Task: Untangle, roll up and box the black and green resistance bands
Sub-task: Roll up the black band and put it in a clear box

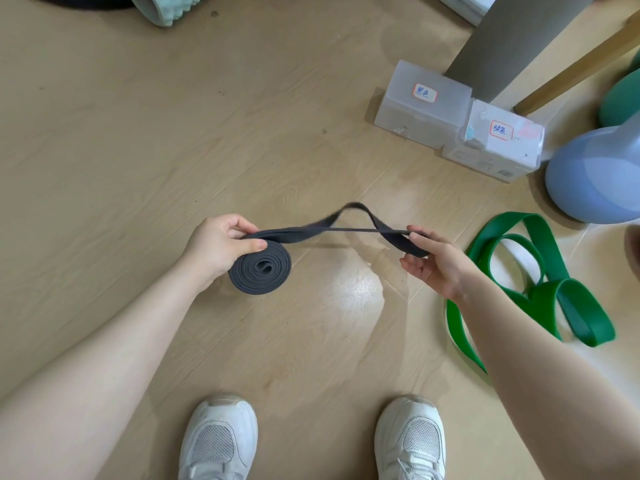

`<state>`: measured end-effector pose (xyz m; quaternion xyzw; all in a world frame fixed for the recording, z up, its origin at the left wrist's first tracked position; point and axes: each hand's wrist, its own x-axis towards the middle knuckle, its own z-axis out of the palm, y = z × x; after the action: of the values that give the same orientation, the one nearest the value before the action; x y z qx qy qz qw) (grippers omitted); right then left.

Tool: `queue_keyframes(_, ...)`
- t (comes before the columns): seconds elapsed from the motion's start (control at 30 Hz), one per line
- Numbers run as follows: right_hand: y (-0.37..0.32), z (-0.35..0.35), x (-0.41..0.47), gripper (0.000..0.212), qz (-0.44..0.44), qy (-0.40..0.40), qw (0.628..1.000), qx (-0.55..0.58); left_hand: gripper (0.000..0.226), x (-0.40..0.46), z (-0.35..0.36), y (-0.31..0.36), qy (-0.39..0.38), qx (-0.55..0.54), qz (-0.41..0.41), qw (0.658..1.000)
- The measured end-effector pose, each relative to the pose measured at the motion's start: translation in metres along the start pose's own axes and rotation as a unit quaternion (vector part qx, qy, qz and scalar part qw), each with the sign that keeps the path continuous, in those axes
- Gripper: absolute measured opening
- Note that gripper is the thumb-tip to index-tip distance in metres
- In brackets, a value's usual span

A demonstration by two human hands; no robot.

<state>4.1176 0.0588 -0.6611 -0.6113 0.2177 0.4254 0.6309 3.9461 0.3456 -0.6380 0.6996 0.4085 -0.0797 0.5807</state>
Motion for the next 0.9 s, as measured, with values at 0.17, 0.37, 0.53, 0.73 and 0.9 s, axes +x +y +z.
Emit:
queue_keyframes(0.17, 0.001, -0.011, 0.005, 0.023, -0.017, 0.125, 0.992, -0.023, 0.015, 0.003, 0.002, -0.002, -0.016, 0.006, -0.002, 1.0)
queue_keyframes(0.37, 0.005, -0.008, 0.013, 0.014, 0.004, 0.146, 0.983, 0.113, 0.017, 0.004, 0.01, -0.003, -0.032, 0.028, -0.008, 0.999)
queue_keyframes(0.53, 0.007, -0.003, 0.015, 0.036, 0.002, 0.203, 0.938, -0.28, 0.017, 0.0, 0.014, -0.004, -0.047, 0.024, -0.011, 0.999)
queue_keyframes(0.73, 0.016, 0.039, -0.007, 0.04, -0.126, 0.144, 0.824, -0.533, 0.017, -0.006, 0.024, 0.009, -0.054, 0.142, 0.055, 0.987)
queue_keyframes(0.9, 0.008, 0.107, -0.027, 0.022, -0.315, -0.175, 0.781, -0.511, 0.019, -0.013, 0.027, 0.019, -0.079, 0.163, 0.077, 0.98)
